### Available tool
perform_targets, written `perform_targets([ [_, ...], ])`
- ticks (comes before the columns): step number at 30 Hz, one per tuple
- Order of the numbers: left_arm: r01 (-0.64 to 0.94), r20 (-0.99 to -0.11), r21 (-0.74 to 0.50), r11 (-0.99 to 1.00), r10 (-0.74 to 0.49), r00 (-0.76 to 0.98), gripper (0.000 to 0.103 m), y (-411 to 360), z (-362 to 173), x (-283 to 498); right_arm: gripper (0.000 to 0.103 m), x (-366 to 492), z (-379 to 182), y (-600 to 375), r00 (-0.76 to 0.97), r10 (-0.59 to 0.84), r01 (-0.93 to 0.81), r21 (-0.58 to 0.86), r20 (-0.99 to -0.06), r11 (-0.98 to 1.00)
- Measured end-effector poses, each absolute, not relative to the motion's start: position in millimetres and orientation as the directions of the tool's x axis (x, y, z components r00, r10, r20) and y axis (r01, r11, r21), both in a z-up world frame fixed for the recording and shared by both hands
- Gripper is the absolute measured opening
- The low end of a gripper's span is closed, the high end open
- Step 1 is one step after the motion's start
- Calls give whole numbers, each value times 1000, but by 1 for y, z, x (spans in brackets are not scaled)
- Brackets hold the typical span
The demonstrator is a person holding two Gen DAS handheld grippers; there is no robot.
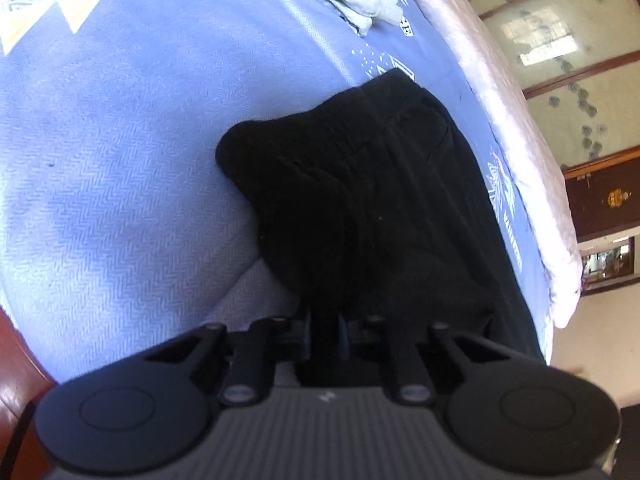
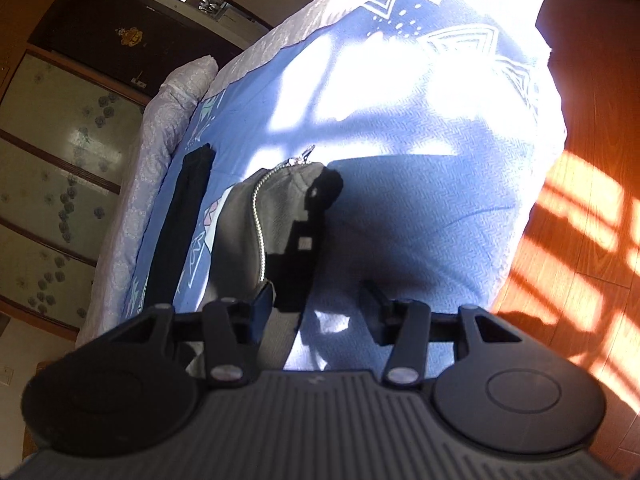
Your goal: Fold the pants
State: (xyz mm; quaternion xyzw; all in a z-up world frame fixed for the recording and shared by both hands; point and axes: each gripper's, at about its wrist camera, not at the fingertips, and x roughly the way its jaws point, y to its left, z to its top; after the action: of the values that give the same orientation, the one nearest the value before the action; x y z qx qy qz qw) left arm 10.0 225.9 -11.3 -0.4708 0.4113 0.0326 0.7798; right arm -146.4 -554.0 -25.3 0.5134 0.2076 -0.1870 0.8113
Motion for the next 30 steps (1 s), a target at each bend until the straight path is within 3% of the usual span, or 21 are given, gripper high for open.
perform_targets([
  [2,-418,-652,-722,552,-339,678,11,228,0,7,45,-146,-18,-558,854,-97,503,762,-512,407],
  [9,-387,-590,-777,497,-359,723,11,233,24,13,41,-129,-21,-570,823,-97,545,730,-560,412],
  [10,-380,-587,-776,503,-357,726,11,231,27,15,18,-127,-19,-570,825,-92,541,731,-558,416],
  [11,-372,-585,-774,512,-353,730,11,230,32,18,7,-126,-18,-571,833,-77,527,745,-547,409],
  [16,-325,-540,-792,516,-346,767,11,236,64,46,6,-111,22,-574,897,-102,431,799,-431,420],
  [22,-250,-493,-777,577,-311,813,11,224,113,126,6,-25,81,-579,933,-108,347,778,-344,524],
  [30,-279,-540,-713,643,-251,803,11,190,117,262,5,143,81,-585,899,-152,414,689,-410,595],
])
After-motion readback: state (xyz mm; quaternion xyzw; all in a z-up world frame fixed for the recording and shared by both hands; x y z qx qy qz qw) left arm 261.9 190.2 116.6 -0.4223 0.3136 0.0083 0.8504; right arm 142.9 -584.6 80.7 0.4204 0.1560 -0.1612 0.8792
